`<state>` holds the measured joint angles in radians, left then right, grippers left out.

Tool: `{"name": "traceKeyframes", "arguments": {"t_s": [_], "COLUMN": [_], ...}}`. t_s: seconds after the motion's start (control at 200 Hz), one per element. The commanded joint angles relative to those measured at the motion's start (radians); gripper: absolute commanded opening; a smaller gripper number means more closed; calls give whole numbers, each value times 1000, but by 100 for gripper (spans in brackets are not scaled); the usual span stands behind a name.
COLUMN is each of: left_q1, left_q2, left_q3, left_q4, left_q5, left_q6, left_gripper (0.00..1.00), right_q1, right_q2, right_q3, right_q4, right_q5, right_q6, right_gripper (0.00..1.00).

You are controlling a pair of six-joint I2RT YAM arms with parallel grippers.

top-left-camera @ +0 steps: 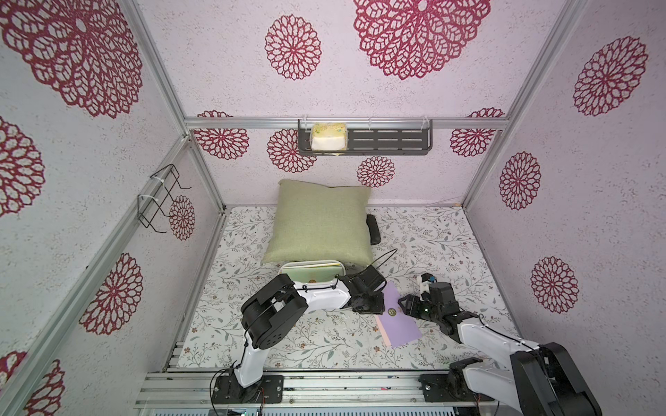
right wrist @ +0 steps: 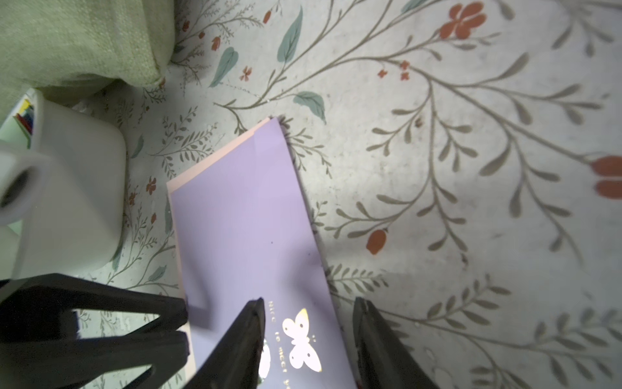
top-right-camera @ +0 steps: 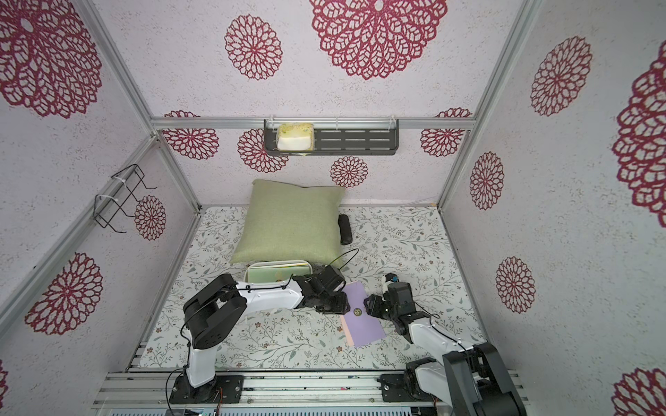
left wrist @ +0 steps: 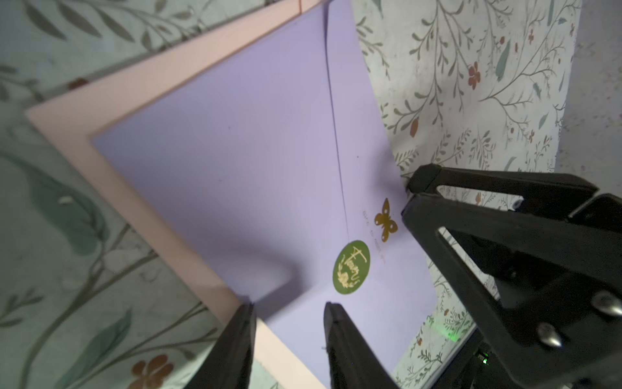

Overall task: Put the sealed envelopes into the storage box
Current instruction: Pick up the envelope from the center of the board.

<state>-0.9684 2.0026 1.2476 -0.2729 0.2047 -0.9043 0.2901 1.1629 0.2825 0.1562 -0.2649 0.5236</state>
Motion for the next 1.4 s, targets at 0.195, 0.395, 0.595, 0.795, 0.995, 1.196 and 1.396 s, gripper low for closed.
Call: {"name": "traceKeyframes", "arguments": {"t_s": [0.195, 0.395, 0.595, 0.795, 0.995, 1.196, 1.396], "left_q1": [-3, -3, -3, -2, -3, -3, -3], "left_q2": [42, 48, 43, 47, 42, 28, -106], "left_q3": [-5, -10, -30, -36, -37, -40, -62], "left_q4": [0, 8, 38, 57, 57, 67, 103], "left_q5": [-13, -14, -11, 2, -6, -14, -85], "left_q6": [-11, -15, -24, -31, -30, -30, 6], "left_gripper": [38, 37, 37, 37, 37, 38, 53], "right_q1": [-3, -3, -3, -3, -3, -3, -3], "right_q2": [75, 3, -78, -150, -191, -181, -179], "right_q3": [30, 64, 73, 61, 60, 37, 61], "right_q4": [-70, -100, -149, -156, -175, -139, -151], "right_q5": [-137, -165, -186, -205, -213, -260, -247], "right_q6": [10, 13, 11, 7, 1, 7, -39], "right_gripper": [49, 49, 47, 46, 43, 29, 0]}}
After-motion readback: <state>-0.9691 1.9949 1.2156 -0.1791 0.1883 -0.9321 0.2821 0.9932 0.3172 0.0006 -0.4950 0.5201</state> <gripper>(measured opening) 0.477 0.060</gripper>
